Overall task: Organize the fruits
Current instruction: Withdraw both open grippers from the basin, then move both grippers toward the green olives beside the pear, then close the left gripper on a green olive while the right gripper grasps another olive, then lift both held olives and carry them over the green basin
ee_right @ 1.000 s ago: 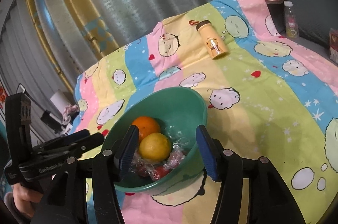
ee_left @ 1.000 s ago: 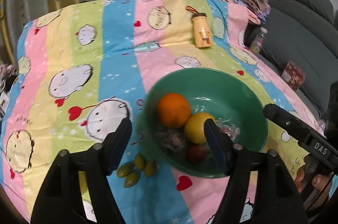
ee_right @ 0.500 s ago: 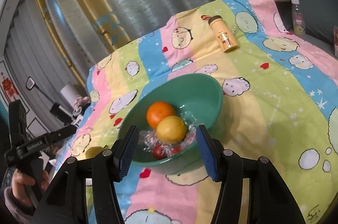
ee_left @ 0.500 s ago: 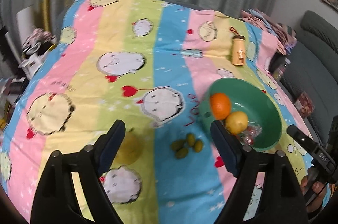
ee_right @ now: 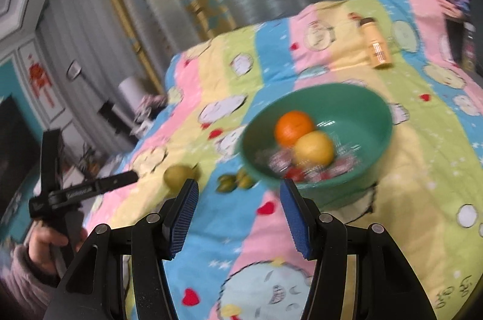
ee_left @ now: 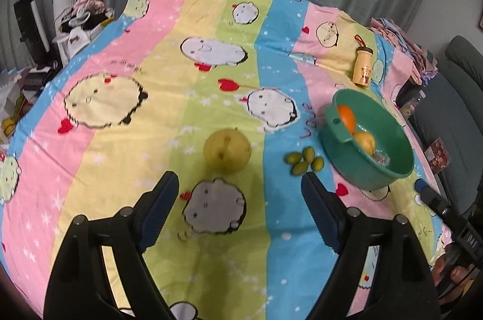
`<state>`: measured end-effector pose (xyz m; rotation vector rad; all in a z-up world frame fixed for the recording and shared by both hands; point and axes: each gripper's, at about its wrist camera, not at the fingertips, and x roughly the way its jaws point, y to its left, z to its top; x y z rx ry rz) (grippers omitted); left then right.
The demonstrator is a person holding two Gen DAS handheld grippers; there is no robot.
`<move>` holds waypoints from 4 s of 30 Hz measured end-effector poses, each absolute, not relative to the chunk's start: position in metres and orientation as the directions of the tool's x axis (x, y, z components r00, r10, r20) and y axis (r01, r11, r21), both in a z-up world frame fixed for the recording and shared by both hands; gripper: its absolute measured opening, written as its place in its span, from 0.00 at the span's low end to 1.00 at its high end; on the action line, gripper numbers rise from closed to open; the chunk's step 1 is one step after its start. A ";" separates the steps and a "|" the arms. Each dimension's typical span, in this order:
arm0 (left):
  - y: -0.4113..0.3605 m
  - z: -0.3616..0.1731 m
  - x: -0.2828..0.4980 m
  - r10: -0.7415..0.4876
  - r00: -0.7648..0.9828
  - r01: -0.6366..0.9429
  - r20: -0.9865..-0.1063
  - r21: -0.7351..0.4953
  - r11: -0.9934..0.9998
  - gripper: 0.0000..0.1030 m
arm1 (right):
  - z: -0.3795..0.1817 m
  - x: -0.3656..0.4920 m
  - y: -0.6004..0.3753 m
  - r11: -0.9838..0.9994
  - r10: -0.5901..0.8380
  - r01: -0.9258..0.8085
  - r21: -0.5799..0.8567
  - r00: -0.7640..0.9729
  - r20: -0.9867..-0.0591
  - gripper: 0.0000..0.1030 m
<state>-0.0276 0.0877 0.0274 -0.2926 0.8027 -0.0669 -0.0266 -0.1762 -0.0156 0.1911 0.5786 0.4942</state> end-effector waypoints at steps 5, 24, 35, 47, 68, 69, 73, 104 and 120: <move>0.090 0.020 -0.034 -0.211 0.686 -0.026 -0.697 -0.314 0.949 0.81 | -0.033 -0.017 -0.140 0.850 0.524 -0.440 0.290 0.650 -0.550 0.55; 0.116 -0.001 -0.032 -0.321 0.686 0.039 -0.653 -0.407 0.913 0.81 | -0.084 0.072 -0.066 0.930 0.356 -0.307 0.203 0.612 -0.706 0.36; 0.108 -0.009 -0.026 -0.382 0.659 0.097 -0.648 -0.431 0.897 0.81 | -0.089 0.089 -0.062 0.959 0.271 -0.248 0.140 0.639 -0.720 0.22; 0.076 -0.003 -0.007 -0.424 0.638 0.202 -0.643 -0.392 0.898 0.78 | -0.073 0.046 -0.097 0.898 0.425 -0.370 0.237 0.598 -0.679 0.20; -0.003 -0.039 0.082 -0.381 0.537 0.436 -0.753 -0.139 0.889 0.40 | -0.069 0.017 -0.158 0.846 0.532 -0.378 0.374 0.588 -0.609 0.20; -0.003 -0.040 0.083 -0.387 0.535 0.441 -0.751 -0.143 0.886 0.40 | -0.069 0.017 -0.159 0.846 0.534 -0.378 0.377 0.589 -0.606 0.20; -0.007 -0.047 0.088 -0.386 0.508 0.451 -0.770 -0.144 0.881 0.33 | -0.071 0.019 -0.162 0.844 0.536 -0.372 0.386 0.589 -0.604 0.20; 0.014 0.016 0.021 -0.384 0.609 0.274 -0.694 -0.270 0.923 0.18 | -0.040 -0.004 -0.153 0.831 0.556 -0.430 0.353 0.615 -0.559 0.20; -0.004 0.047 -0.003 -0.400 0.635 0.308 -0.660 -0.259 0.916 0.18 | -0.014 -0.021 -0.172 0.839 0.543 -0.428 0.335 0.679 -0.493 0.20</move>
